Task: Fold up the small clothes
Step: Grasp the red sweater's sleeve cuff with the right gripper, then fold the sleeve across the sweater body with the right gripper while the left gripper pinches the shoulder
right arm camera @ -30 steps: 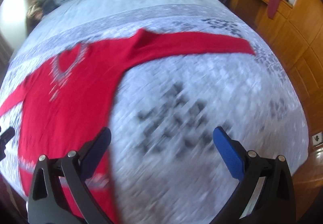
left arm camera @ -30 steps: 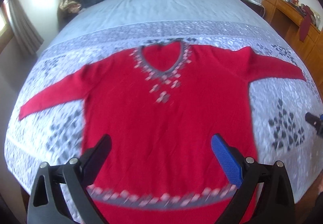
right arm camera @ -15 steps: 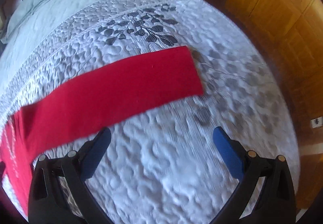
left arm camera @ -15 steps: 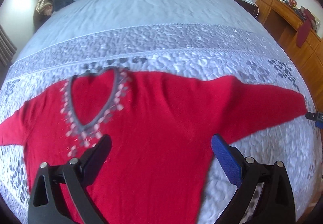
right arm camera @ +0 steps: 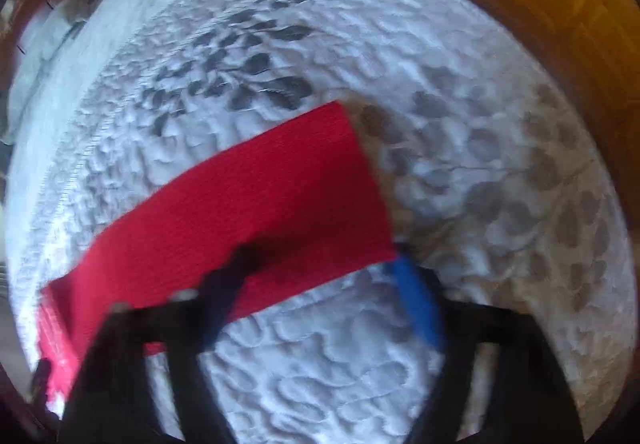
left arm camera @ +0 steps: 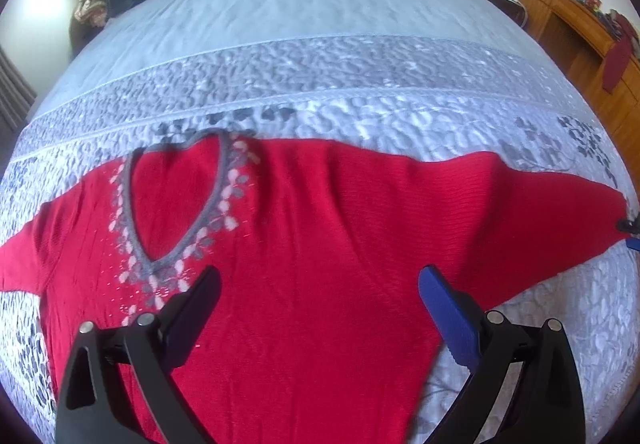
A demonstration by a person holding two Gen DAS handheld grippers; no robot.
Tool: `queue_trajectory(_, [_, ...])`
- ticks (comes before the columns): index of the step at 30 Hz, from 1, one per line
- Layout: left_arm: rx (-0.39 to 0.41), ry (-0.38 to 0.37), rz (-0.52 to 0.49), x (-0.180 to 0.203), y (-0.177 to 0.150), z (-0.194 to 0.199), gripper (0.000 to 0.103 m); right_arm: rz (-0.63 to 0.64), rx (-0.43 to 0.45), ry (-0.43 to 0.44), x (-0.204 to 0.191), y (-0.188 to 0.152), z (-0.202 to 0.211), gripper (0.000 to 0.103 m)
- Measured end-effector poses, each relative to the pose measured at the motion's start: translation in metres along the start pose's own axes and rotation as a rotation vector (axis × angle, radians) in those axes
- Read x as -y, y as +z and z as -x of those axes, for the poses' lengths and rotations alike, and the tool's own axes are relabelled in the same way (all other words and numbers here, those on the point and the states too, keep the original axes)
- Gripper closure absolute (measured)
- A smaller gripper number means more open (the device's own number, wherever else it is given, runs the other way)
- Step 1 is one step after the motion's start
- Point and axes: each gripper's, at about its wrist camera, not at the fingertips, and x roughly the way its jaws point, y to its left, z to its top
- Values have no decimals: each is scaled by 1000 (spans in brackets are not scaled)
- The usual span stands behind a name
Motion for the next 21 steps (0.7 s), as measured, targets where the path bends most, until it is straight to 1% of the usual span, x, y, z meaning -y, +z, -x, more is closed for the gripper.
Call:
queue_trajectory(1, [-6,9,14,-8,0,-1,4,0,9,16,-2,-2,6,67])
queue_trajectory(2, [-8,15,21,-13,0,-2,4,-3,16,34,-2,-3,11,84])
queue_trajectory(3, [-10,27,30,-21,0,-3,4,-13,18,100,-3,-5,16,99])
queue_trajectory(4, [-10,32,34,-26,-1,-3,4,-33,36,134,-4,-10,24,100])
queue_trajectory(5, [-8,45,41,-36,-1,-2,4,-30,67,122,-8,-14,34,100])
queue_trajectory(6, [-9,52,47,-42,-2,-2,4,-5,92,112,-16,-18,41,100])
queue_trajectory(8, [-11,62,67,-60,-6,1,4,78,142,77,-44,-32,59,100])
queue_trajectory(10, [-13,71,84,-76,-10,5,4,145,171,106,-76,-48,73,100])
queue_trajectory(11, [-13,75,93,-87,-14,8,4,170,180,125,-86,-50,78,100])
queue_trajectory(15, [-15,82,130,-123,-28,19,4,360,218,205,-186,-93,96,100])
queue_trajectory(17, [-15,84,159,-142,-35,24,4,428,208,261,-230,-107,92,100])
queue_trajectory(20, [-25,91,195,-168,-44,28,4,556,189,310,-303,-149,83,100])
queue_trajectory(21, [-28,90,201,-172,-45,27,4,577,173,330,-318,-156,76,100])
